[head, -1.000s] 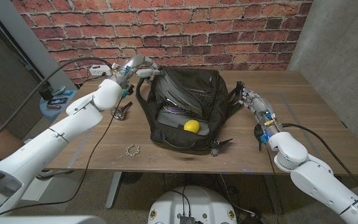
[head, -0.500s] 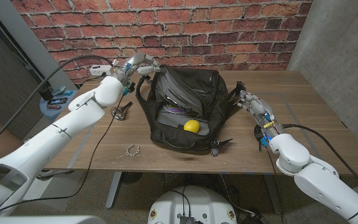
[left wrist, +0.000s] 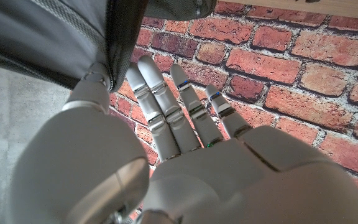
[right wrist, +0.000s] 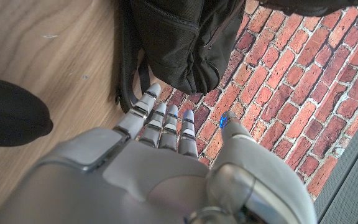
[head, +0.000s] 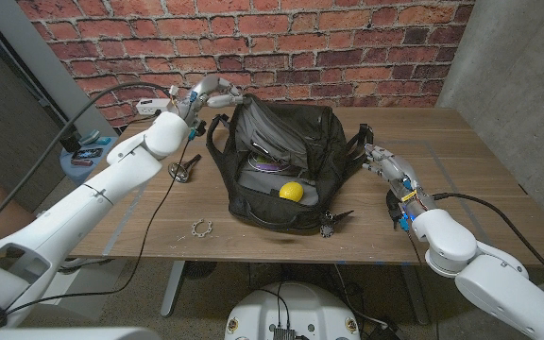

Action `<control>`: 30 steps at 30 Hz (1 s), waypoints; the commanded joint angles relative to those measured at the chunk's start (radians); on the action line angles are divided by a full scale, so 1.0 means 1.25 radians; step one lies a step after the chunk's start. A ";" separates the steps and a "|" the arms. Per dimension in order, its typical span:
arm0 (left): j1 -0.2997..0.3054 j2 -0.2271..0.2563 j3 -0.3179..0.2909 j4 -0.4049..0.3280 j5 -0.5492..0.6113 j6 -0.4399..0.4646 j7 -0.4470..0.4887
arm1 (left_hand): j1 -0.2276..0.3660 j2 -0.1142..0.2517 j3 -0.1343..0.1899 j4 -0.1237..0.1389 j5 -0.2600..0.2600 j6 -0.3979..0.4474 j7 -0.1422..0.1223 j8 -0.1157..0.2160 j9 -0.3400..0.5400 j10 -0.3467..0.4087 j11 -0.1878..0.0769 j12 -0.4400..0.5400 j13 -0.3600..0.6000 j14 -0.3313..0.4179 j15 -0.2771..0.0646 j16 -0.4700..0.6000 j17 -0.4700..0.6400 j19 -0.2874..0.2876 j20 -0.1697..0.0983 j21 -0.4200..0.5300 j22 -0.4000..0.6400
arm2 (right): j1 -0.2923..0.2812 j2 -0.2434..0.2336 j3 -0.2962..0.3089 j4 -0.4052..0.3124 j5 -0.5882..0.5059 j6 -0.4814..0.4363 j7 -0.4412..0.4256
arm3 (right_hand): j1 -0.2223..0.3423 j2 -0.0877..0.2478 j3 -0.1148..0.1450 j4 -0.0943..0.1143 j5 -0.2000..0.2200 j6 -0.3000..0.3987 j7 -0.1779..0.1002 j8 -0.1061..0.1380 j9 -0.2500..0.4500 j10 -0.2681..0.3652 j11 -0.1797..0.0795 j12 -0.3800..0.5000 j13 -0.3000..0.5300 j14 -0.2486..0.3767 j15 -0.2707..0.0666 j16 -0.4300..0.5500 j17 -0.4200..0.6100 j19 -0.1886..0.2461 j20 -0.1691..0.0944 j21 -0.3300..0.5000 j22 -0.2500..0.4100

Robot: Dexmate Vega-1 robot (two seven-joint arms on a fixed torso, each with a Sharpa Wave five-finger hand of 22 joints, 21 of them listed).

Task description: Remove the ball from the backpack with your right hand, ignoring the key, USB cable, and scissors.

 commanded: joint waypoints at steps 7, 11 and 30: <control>-0.042 -0.029 0.015 0.037 -0.055 0.008 -0.015 | 0.106 0.109 -0.001 -0.001 0.010 0.002 0.005 -0.004 0.002 0.004 0.003 -0.001 0.008 -0.001 -0.002 0.005 0.000 -0.001 0.002 -0.002 0.002 | -0.094 -0.025 0.029 -0.150 -0.083 -0.133 -0.048 | 0.013 -0.003 0.006 -0.009 0.006 0.019 0.001 0.008 0.002 0.020 0.001 0.011 0.005 0.012 0.003 0.006 0.000 0.013 -0.003 0.004 0.001; -0.049 -0.034 0.018 0.047 -0.068 0.008 -0.020 | 0.106 0.109 -0.001 -0.001 0.010 0.002 0.007 -0.005 0.002 0.004 0.003 -0.002 0.010 -0.002 -0.002 0.005 0.000 -0.002 0.003 -0.002 0.002 | -0.102 -0.025 0.030 -0.172 -0.095 -0.161 -0.052 | 0.015 -0.003 0.006 -0.011 0.006 0.023 0.003 0.008 0.002 0.023 0.005 0.011 0.005 0.015 0.003 0.006 0.000 0.014 -0.002 0.004 0.001; -0.070 -0.056 0.024 0.085 -0.122 0.014 -0.023 | 0.107 0.111 -0.001 -0.001 0.014 0.002 0.012 -0.011 0.003 0.004 0.003 -0.004 0.019 -0.001 0.001 0.005 0.001 -0.003 0.005 -0.002 0.002 | -0.112 -0.026 0.010 -0.277 -0.128 -0.287 -0.059 | 0.025 -0.007 0.008 -0.019 0.006 0.041 0.007 0.011 0.002 0.038 0.007 0.014 0.006 0.028 0.004 0.009 -0.003 0.023 0.002 0.006 0.001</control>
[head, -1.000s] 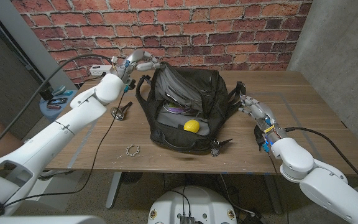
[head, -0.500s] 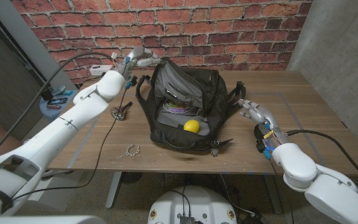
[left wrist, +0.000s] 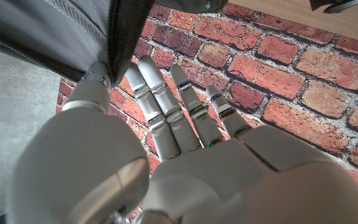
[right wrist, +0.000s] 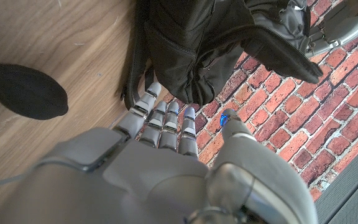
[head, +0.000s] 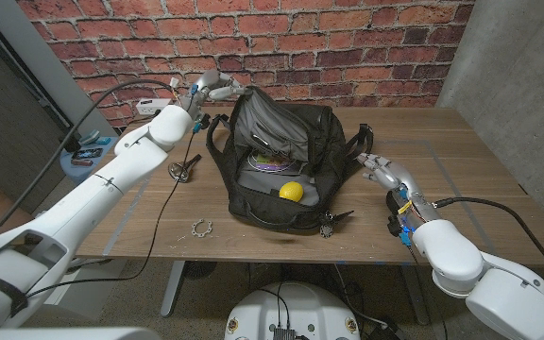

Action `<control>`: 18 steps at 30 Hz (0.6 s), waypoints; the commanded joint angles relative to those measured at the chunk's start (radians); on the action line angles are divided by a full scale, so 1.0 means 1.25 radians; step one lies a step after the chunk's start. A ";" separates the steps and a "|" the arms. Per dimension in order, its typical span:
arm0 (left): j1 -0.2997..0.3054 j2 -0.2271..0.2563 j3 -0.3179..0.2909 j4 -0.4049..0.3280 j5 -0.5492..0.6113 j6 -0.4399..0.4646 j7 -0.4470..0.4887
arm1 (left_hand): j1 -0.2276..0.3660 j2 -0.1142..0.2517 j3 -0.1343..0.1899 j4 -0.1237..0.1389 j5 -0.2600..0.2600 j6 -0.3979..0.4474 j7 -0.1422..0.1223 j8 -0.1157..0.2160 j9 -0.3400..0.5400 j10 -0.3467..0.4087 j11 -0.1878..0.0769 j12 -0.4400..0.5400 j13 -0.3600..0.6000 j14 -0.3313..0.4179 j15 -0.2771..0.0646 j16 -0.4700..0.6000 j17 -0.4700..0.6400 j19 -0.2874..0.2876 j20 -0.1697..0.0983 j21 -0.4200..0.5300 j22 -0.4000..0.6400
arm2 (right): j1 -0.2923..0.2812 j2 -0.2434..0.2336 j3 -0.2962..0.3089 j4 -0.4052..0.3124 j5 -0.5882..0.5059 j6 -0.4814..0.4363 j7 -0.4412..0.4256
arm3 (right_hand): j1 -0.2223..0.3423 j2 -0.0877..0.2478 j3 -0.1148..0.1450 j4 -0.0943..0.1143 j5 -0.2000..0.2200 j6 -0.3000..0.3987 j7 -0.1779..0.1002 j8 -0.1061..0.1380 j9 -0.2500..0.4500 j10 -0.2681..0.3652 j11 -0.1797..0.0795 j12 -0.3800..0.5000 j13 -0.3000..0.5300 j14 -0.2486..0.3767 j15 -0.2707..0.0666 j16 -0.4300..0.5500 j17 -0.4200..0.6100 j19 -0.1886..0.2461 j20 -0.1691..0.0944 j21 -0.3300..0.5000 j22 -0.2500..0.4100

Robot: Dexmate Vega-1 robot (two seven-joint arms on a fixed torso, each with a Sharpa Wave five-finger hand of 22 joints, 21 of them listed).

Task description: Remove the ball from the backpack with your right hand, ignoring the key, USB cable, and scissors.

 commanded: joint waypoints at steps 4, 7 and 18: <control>-0.016 -0.018 0.008 0.026 -0.044 0.008 -0.002 | 0.107 0.110 -0.001 -0.002 0.005 0.003 0.006 -0.005 0.003 0.004 0.003 -0.005 0.006 -0.001 0.001 0.004 0.002 0.000 0.003 -0.002 0.002 | -0.014 -0.009 -0.015 -0.097 -0.030 -0.107 -0.010 | 0.013 -0.002 0.002 -0.008 0.007 0.014 0.001 0.006 0.002 0.013 0.001 0.003 0.002 0.012 0.001 0.005 0.000 0.012 -0.001 0.006 0.001; -0.019 -0.022 0.009 0.028 -0.051 0.010 -0.003 | 0.107 0.110 -0.001 -0.002 0.005 0.003 0.007 -0.006 0.003 0.004 0.003 -0.005 0.008 -0.001 0.001 0.004 0.002 0.000 0.004 -0.002 0.002 | -0.016 -0.008 -0.016 -0.105 -0.035 -0.111 -0.011 | 0.015 -0.003 0.002 -0.009 0.007 0.016 0.001 0.006 0.002 0.015 -0.001 0.003 0.002 0.014 0.001 0.006 0.000 0.014 0.000 0.006 0.001; -0.026 -0.033 0.011 0.031 -0.084 0.027 -0.008 | 0.110 0.111 -0.001 -0.003 0.008 0.003 0.007 -0.009 0.004 0.003 0.003 -0.006 0.013 -0.001 0.003 0.005 0.004 -0.001 0.007 -0.002 0.002 | 0.003 -0.036 -0.046 -0.158 -0.074 -0.161 -0.005 | 0.027 -0.006 0.004 -0.018 0.007 0.042 -0.001 0.012 0.002 0.040 -0.005 0.010 0.003 0.030 -0.001 0.009 -0.004 0.026 0.001 0.008 0.001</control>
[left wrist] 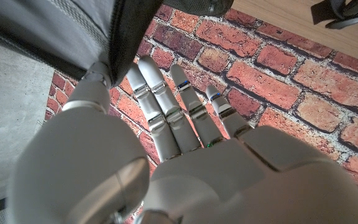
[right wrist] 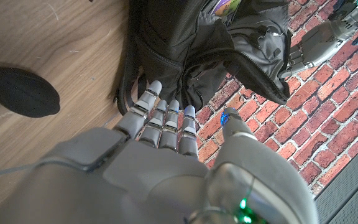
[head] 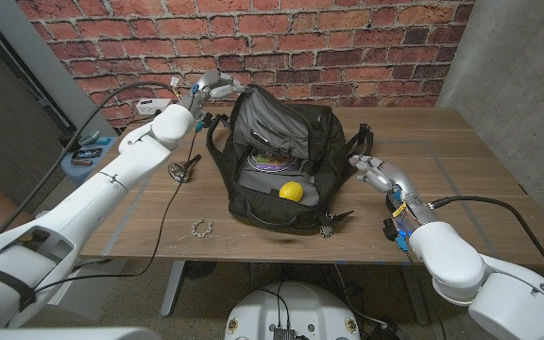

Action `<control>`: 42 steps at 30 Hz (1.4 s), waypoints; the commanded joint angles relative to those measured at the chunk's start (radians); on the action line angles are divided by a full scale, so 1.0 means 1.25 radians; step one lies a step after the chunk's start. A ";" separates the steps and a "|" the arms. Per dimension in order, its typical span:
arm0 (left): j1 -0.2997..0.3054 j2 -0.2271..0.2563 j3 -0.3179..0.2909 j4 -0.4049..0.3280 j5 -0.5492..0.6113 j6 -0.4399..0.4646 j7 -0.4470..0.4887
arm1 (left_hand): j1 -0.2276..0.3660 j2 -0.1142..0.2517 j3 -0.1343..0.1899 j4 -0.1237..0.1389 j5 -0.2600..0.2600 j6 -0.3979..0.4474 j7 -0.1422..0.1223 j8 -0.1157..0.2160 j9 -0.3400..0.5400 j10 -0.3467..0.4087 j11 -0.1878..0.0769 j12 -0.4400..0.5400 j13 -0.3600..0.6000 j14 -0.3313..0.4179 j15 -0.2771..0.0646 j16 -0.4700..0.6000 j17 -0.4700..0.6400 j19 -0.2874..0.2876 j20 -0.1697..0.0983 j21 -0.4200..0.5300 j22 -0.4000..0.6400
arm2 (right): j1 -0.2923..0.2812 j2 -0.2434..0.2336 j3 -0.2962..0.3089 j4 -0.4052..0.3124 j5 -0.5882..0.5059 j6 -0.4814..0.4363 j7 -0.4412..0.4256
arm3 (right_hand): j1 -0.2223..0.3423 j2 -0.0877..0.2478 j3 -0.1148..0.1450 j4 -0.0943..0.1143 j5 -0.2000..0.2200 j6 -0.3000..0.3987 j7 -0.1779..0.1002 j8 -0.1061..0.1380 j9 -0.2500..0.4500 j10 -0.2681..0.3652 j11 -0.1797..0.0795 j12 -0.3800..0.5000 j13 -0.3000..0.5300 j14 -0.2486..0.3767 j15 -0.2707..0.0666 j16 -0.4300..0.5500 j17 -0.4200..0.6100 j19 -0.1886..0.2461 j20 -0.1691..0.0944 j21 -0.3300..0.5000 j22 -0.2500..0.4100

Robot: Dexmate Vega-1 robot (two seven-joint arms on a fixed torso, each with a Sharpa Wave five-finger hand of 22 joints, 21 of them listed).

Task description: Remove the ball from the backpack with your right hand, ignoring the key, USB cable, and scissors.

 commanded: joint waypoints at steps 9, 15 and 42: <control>-0.006 -0.017 0.005 0.002 -0.059 0.018 -0.009 | 0.110 0.112 -0.001 -0.003 0.007 0.003 0.008 -0.002 0.004 0.003 0.004 -0.001 0.009 -0.002 0.004 0.005 0.003 0.000 0.006 -0.002 0.002 | 0.050 -0.063 -0.093 -0.100 -0.101 -0.120 -0.004 | 0.038 -0.004 0.004 -0.019 0.005 0.074 -0.013 0.019 0.003 0.066 -0.014 0.023 0.005 0.058 -0.017 0.020 -0.004 0.046 0.000 0.015 0.002; -0.001 -0.017 0.009 -0.005 -0.062 0.012 -0.006 | 0.110 0.112 -0.001 -0.003 0.008 0.003 0.009 -0.004 0.005 0.004 0.004 -0.001 0.012 -0.002 0.006 0.004 0.002 -0.001 0.007 -0.002 0.002 | 0.073 -0.087 -0.128 -0.120 -0.130 -0.151 0.005 | 0.054 -0.008 0.003 -0.023 0.006 0.102 -0.016 0.023 0.003 0.093 -0.015 0.028 0.005 0.084 -0.024 0.028 -0.004 0.067 0.002 0.019 0.003; 0.044 0.001 -0.019 -0.040 -0.104 0.024 0.017 | 0.110 0.113 -0.003 -0.002 0.013 0.000 0.011 -0.012 0.006 0.002 0.004 -0.008 0.018 -0.004 0.005 0.005 0.006 -0.002 0.008 -0.002 0.002 | 0.205 -0.154 -0.235 -0.132 -0.195 -0.170 0.109 | 0.121 -0.035 0.000 -0.033 0.007 0.176 -0.025 0.029 0.003 0.169 -0.029 0.038 0.005 0.166 -0.045 0.055 -0.005 0.147 -0.002 0.032 0.004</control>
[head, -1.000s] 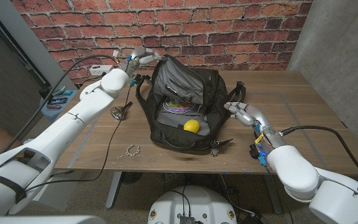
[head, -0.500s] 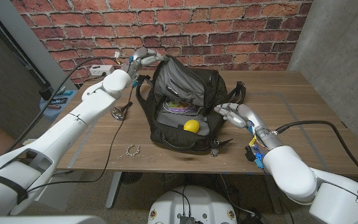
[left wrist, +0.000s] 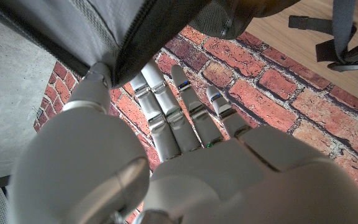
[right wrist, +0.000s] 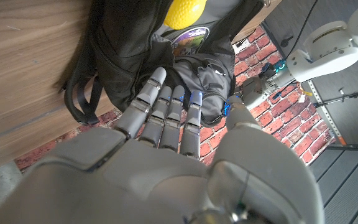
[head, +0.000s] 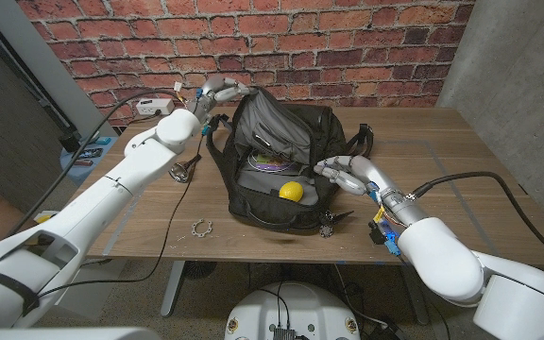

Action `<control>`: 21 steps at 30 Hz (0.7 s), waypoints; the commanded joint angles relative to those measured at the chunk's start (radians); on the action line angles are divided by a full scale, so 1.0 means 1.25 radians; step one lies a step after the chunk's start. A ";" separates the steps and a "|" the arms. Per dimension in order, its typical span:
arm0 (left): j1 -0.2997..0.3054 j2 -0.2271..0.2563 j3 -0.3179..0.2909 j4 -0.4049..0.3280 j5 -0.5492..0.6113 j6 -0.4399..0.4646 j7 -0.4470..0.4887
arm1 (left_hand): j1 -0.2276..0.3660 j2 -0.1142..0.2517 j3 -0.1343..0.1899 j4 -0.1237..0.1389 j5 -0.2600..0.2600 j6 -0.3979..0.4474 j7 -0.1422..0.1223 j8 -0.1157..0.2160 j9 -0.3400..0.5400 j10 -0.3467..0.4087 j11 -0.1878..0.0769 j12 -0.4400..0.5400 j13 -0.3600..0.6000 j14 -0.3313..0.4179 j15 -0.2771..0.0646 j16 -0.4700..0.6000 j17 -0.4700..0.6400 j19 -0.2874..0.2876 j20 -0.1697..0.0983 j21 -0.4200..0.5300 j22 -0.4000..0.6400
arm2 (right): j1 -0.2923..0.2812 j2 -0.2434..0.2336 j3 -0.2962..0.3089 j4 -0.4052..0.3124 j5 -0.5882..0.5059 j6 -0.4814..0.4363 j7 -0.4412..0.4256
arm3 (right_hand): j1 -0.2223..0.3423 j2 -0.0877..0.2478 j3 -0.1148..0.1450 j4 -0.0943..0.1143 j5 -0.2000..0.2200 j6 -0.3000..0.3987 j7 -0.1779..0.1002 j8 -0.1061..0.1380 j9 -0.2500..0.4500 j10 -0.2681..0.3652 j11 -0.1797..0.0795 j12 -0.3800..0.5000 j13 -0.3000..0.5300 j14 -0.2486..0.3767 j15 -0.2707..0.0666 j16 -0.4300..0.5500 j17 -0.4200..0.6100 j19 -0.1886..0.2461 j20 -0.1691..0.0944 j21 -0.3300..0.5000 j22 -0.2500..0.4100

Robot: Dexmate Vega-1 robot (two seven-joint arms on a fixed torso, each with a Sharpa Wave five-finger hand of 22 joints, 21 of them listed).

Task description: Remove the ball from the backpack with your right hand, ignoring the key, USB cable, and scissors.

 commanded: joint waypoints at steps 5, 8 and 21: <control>0.027 0.012 -0.023 -0.014 -0.028 0.000 0.014 | 0.111 0.113 -0.003 -0.003 0.005 0.000 0.004 -0.007 0.002 0.003 0.004 -0.004 0.003 -0.001 0.002 0.005 0.006 0.002 0.004 -0.002 0.002 | 0.137 -0.029 -0.133 0.013 -0.078 -0.031 0.064 | 0.018 -0.004 0.001 -0.005 0.007 0.011 0.001 0.001 0.002 0.016 -0.003 0.004 0.001 0.014 -0.020 0.008 0.003 0.017 -0.001 0.004 0.004; 0.029 0.013 -0.026 -0.014 -0.032 -0.001 0.016 | 0.112 0.113 -0.003 -0.003 0.006 0.000 0.004 -0.007 0.002 0.002 0.004 -0.004 0.003 -0.001 0.002 0.005 0.006 0.002 0.004 -0.002 0.002 | 0.159 -0.029 -0.154 0.018 -0.094 -0.036 0.077 | 0.022 -0.007 0.000 -0.006 0.007 0.014 -0.002 0.001 0.002 0.018 -0.005 0.004 0.001 0.016 -0.021 0.008 0.003 0.021 -0.002 0.004 0.004; 0.035 0.013 -0.034 -0.008 -0.052 0.001 0.021 | 0.112 0.114 -0.004 -0.002 0.008 -0.001 0.003 -0.010 0.003 0.003 0.004 -0.007 0.006 -0.001 0.000 0.004 0.006 0.002 0.004 -0.002 0.002 | 0.246 -0.019 -0.236 0.051 -0.169 -0.059 0.141 | 0.056 -0.022 0.002 -0.012 0.008 0.019 -0.008 -0.003 0.002 0.024 -0.013 0.000 0.000 0.026 -0.028 0.009 0.000 0.035 -0.005 0.005 0.004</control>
